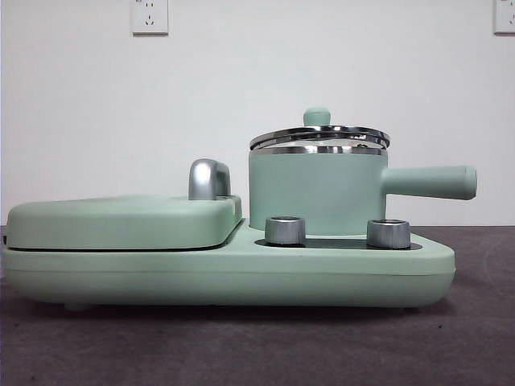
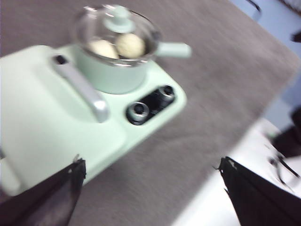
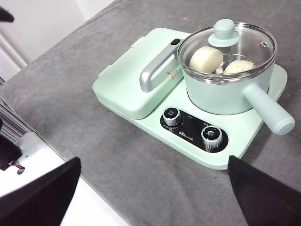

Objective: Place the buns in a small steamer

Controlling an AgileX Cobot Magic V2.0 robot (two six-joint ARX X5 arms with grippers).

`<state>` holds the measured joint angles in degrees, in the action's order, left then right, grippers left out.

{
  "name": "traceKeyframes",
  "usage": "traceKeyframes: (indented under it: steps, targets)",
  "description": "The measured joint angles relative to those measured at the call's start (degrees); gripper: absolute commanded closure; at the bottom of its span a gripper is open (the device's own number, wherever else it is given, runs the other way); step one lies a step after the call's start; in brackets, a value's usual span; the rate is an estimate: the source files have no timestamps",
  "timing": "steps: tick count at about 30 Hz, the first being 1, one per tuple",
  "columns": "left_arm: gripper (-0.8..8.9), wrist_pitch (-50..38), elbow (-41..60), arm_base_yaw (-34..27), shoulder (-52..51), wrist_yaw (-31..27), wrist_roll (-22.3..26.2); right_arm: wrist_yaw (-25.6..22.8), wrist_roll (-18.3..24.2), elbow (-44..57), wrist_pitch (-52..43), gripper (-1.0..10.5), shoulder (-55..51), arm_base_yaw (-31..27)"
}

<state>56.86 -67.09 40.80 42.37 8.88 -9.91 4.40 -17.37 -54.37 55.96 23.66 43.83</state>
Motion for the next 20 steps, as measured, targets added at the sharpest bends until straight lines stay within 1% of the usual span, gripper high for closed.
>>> traceKeyframes:
  steps: [1,2,3,4,6,11,20]
  targets:
    - [4.53,-1.3,2.3,0.0,-1.9,-1.3,-0.7,0.0,0.0,0.0,0.0,5.9,0.0,0.0]
    - [5.99,-2.9,5.0,0.0,-4.1,-2.7,-1.7,0.0,0.0,0.0,0.0,7.5,0.0,0.0]
    - [7.53,-4.2,7.1,0.0,-5.7,-3.6,-2.4,0.1,0.0,0.0,0.0,9.5,0.0,0.0]
    - [7.88,-4.9,9.2,0.0,-7.3,-3.9,-3.3,0.1,0.0,0.0,0.0,9.2,0.0,0.0]
    - [8.07,-6.0,12.1,0.0,-9.7,-4.1,-4.6,0.0,0.3,0.0,0.0,9.3,0.0,0.0]
    - [8.07,-5.8,13.0,0.0,-11.1,-4.1,-6.0,-0.1,0.6,0.0,0.0,9.3,0.0,0.0]
    - [8.07,-5.8,13.0,0.0,-11.3,-4.1,-6.2,-0.1,0.6,0.0,0.0,9.3,0.0,0.0]
